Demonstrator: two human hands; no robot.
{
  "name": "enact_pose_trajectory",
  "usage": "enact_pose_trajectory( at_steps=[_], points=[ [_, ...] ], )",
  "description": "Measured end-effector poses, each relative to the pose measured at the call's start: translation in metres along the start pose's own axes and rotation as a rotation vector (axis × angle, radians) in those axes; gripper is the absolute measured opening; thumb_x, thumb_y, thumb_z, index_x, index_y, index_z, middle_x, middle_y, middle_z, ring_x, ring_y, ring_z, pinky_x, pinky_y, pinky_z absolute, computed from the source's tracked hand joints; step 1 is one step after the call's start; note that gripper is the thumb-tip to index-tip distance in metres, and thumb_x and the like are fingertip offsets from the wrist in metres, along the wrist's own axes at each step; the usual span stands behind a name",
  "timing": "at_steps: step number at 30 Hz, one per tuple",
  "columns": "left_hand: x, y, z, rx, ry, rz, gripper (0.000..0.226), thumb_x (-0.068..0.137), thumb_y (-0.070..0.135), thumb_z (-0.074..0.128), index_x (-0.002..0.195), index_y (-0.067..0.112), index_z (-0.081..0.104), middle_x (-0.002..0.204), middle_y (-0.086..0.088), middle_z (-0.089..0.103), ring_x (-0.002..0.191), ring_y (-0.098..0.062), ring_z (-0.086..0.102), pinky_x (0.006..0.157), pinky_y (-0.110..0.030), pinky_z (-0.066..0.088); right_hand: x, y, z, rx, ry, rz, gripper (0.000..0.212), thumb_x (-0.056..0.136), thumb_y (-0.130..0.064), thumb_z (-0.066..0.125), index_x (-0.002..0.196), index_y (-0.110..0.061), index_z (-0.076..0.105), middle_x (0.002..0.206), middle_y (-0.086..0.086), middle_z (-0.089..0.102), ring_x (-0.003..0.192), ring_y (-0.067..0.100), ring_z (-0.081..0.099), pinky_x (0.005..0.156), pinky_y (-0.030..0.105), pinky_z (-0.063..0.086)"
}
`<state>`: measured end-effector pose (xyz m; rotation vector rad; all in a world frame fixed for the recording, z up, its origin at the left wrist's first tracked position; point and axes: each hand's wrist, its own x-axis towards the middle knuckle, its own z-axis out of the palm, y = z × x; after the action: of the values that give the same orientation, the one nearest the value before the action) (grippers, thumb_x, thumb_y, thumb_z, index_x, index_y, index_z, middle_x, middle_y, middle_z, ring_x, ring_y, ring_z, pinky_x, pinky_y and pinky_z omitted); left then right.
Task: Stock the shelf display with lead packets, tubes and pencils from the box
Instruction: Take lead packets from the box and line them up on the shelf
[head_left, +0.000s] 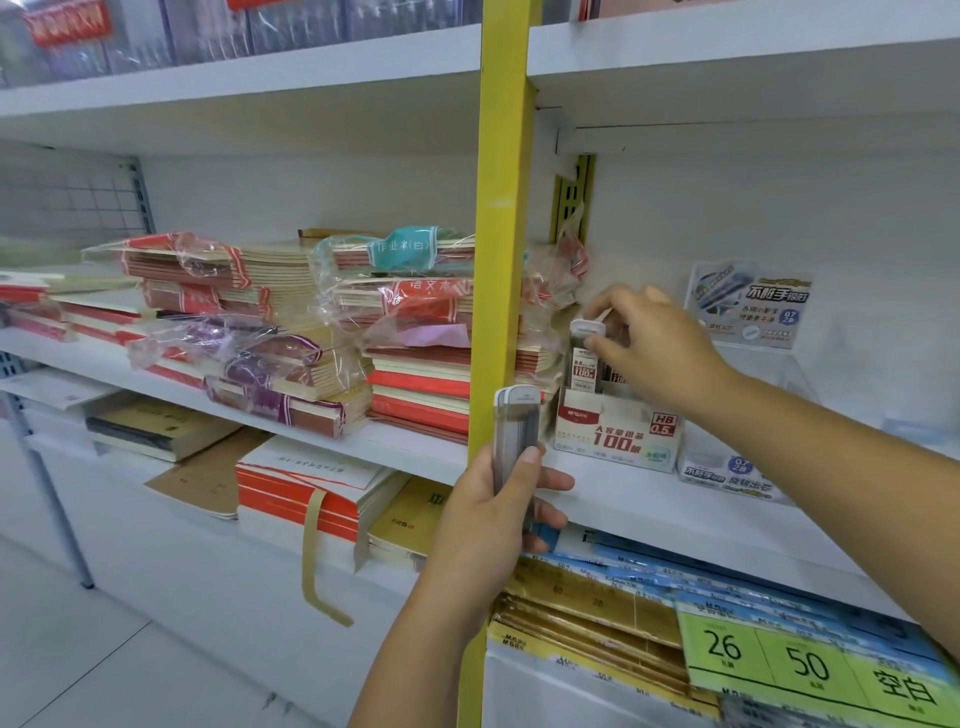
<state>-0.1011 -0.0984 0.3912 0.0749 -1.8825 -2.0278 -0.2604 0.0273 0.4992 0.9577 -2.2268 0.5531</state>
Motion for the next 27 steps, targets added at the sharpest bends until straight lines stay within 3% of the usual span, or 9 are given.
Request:
enact_pose_trajectory(
  at_steps=[3,5,10,12,14,18,22,27],
  points=[
    [0.0,0.0,-0.002,-0.004,0.001,0.003,0.014,0.102,0.038,0.047,0.113,0.038,0.057,0.094,0.007,0.077,0.069,-0.005,0.068,0.056,-0.018,0.052,0.001,0.007,0.005,-0.167,0.042,-0.032,0.024,0.087,-0.033,0.067,0.108,-0.022,0.065,0.094,-0.004,0.058,0.1,0.018,0.042,0.079,0.032,0.034],
    [0.0,0.0,-0.002,-0.003,0.007,0.004,0.014,0.102,0.038,0.048,0.113,0.038,0.057,0.094,0.006,0.077,0.069,-0.006,0.069,0.056,-0.018,0.052,0.001,0.011,0.005,-0.231,0.058,-0.019,0.028,0.086,-0.035,0.069,0.111,-0.022,0.068,0.1,-0.002,0.054,0.104,0.022,0.039,0.085,0.033,0.033],
    [-0.002,0.001,-0.001,-0.005,0.001,0.011,0.012,0.101,0.039,0.051,0.11,0.042,0.058,0.093,0.004,0.077,0.07,-0.008,0.071,0.055,-0.019,0.052,-0.012,0.007,-0.002,-0.279,0.043,0.014,0.036,0.091,-0.035,0.062,0.125,-0.023,0.064,0.104,0.0,0.052,0.106,0.023,0.037,0.087,0.033,0.032],
    [-0.003,0.001,0.001,0.0,-0.016,0.009,0.012,0.1,0.04,0.052,0.11,0.042,0.058,0.093,0.003,0.077,0.07,-0.009,0.071,0.054,-0.019,0.052,-0.029,-0.004,-0.008,-0.108,0.079,0.018,0.03,0.092,-0.033,0.061,0.121,-0.024,0.066,0.099,-0.005,0.054,0.098,0.013,0.041,0.08,0.026,0.033],
    [-0.004,0.001,0.005,0.009,-0.034,0.006,0.014,0.099,0.041,0.054,0.112,0.04,0.058,0.093,0.003,0.077,0.071,-0.01,0.072,0.054,-0.019,0.052,-0.051,-0.018,-0.014,0.228,0.051,0.052,0.02,0.091,-0.033,0.061,0.109,-0.031,0.068,0.09,-0.015,0.056,0.081,0.001,0.048,0.07,0.014,0.036],
    [-0.008,0.001,0.013,0.043,-0.085,0.01,0.016,0.097,0.041,0.056,0.112,0.037,0.06,0.091,0.0,0.076,0.073,-0.014,0.073,0.055,-0.02,0.053,-0.085,-0.038,-0.02,0.75,-0.185,0.162,0.016,0.087,-0.04,0.065,0.103,-0.042,0.067,0.084,-0.016,0.065,0.063,0.003,0.06,0.055,0.012,0.044],
    [-0.013,0.0,0.019,0.085,-0.125,0.014,0.019,0.098,0.041,0.054,0.114,0.032,0.061,0.093,0.0,0.076,0.071,-0.013,0.071,0.055,-0.02,0.053,-0.098,-0.033,-0.019,0.898,-0.148,0.253,0.023,0.087,-0.015,0.07,0.097,-0.036,0.068,0.082,-0.007,0.068,0.06,0.008,0.063,0.053,0.019,0.047],
    [-0.017,0.001,0.021,0.134,-0.163,-0.001,0.023,0.102,0.044,0.046,0.12,0.04,0.058,0.103,0.007,0.075,0.081,-0.008,0.07,0.064,-0.02,0.052,-0.108,-0.019,-0.021,1.063,-0.099,0.322,0.021,0.087,-0.003,0.065,0.101,-0.02,0.065,0.08,0.0,0.068,0.069,0.015,0.066,0.063,0.023,0.052]
  ],
)
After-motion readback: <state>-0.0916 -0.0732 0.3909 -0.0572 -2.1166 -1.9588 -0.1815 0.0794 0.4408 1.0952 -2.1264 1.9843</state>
